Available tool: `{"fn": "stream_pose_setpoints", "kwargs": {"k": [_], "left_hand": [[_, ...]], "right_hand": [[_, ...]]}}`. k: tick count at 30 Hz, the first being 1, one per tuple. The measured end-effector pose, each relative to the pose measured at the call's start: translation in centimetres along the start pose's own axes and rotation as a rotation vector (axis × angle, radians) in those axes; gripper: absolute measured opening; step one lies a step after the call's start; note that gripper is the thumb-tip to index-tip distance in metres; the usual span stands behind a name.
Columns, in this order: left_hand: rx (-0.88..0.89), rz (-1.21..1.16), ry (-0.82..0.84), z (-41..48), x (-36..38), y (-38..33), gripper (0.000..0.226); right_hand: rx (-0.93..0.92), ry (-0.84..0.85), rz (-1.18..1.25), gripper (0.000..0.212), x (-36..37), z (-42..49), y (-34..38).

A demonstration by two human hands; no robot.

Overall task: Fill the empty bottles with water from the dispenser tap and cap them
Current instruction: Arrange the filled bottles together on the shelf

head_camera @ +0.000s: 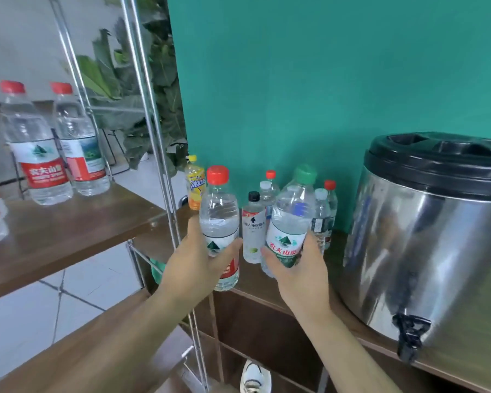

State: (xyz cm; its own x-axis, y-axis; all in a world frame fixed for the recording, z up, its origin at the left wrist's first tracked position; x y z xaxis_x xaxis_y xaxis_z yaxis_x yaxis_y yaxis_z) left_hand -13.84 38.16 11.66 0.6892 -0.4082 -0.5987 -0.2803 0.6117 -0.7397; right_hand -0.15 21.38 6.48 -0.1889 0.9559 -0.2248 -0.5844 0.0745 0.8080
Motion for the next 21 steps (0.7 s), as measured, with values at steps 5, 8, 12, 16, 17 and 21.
{"fn": "stream_pose_setpoints", "kwargs": {"k": [5,8,12,16,17,21], "left_hand": [[0.074,0.022,-0.187,-2.0,-13.3,-4.2,0.062],[0.039,0.088,-0.31,-1.6,-19.7,-4.3,0.055],[-0.059,0.116,-0.392,-0.3,-24.2,-1.9,0.058],[-0.139,0.113,-0.413,1.3,-24.8,1.9,0.06],[-0.151,0.105,-0.42,1.7,-24.7,2.6,0.06],[-0.213,0.082,-0.429,3.7,-25.0,4.5,0.06]], "right_hand": [[-0.179,0.173,0.112,0.054,2.7,0.9,13.5],[-0.254,0.299,0.183,0.055,6.3,1.5,19.7],[-0.265,0.435,0.214,0.059,12.8,1.9,23.8],[-0.215,0.477,0.19,0.064,18.9,3.1,23.4],[-0.198,0.482,0.174,0.064,20.2,3.5,23.1],[-0.146,0.529,0.162,0.064,23.9,4.7,21.9]]}}
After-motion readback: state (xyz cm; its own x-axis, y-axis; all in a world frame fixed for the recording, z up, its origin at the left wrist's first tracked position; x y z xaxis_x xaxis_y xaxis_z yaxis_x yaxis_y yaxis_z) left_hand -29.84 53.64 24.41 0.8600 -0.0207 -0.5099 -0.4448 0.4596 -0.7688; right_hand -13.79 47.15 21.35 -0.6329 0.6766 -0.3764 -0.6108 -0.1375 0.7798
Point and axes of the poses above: each hand's wrist, its own z-axis towards the middle knuckle, its own x-axis out of the palm, y = z × x, the point moved 7 cm from there along z, towards the middle knuckle, and after that the axes turned 6 degrees about -x, right-handed, at the moved point
